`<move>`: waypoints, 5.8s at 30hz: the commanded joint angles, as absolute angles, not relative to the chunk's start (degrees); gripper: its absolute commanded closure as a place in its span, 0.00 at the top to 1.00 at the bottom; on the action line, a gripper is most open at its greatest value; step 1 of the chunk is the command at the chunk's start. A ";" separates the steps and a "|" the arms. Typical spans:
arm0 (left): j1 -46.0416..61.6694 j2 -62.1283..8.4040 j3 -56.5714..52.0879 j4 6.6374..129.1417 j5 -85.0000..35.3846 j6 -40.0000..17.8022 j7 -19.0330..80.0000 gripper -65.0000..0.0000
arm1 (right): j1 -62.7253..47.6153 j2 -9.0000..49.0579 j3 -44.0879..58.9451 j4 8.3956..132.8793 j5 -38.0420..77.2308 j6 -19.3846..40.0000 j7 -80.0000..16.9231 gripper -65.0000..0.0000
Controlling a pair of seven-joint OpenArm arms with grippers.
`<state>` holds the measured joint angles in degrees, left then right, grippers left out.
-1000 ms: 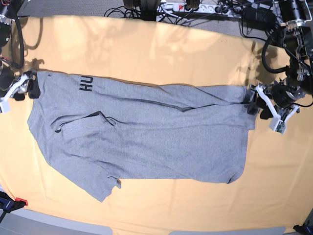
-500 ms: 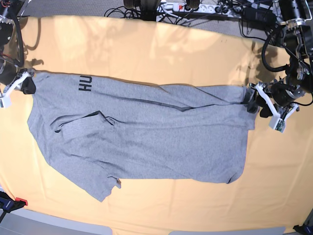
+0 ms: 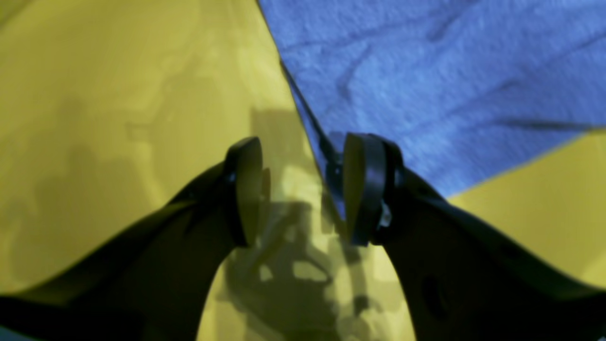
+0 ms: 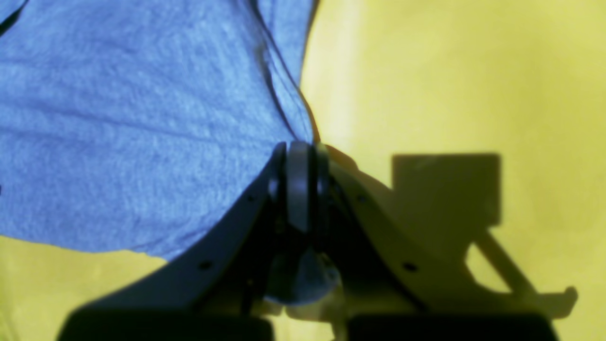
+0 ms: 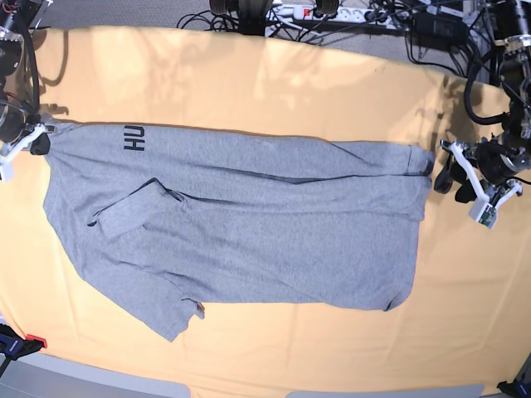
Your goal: Layout the t-shirt on the table in an organized manner, then fold the t-shirt properly
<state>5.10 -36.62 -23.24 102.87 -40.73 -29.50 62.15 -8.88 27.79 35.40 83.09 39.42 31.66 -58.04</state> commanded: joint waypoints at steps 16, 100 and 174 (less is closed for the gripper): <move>9.89 -43.94 -23.70 103.70 -54.26 -31.81 70.76 0.50 | -7.68 29.39 42.81 83.90 44.60 40.00 -59.68 0.15; 7.25 -30.15 -25.10 80.09 -63.68 -34.30 67.33 0.69 | -6.79 31.27 42.81 83.90 52.53 40.00 -59.18 0.60; 1.19 -36.25 -21.12 80.14 -65.95 -37.41 69.19 0.00 | -9.06 28.77 42.81 70.11 68.64 40.00 -74.52 0.00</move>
<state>2.24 -34.50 -20.56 79.42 -65.17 -37.17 70.08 -9.17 27.33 42.59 69.28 69.14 40.07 -74.02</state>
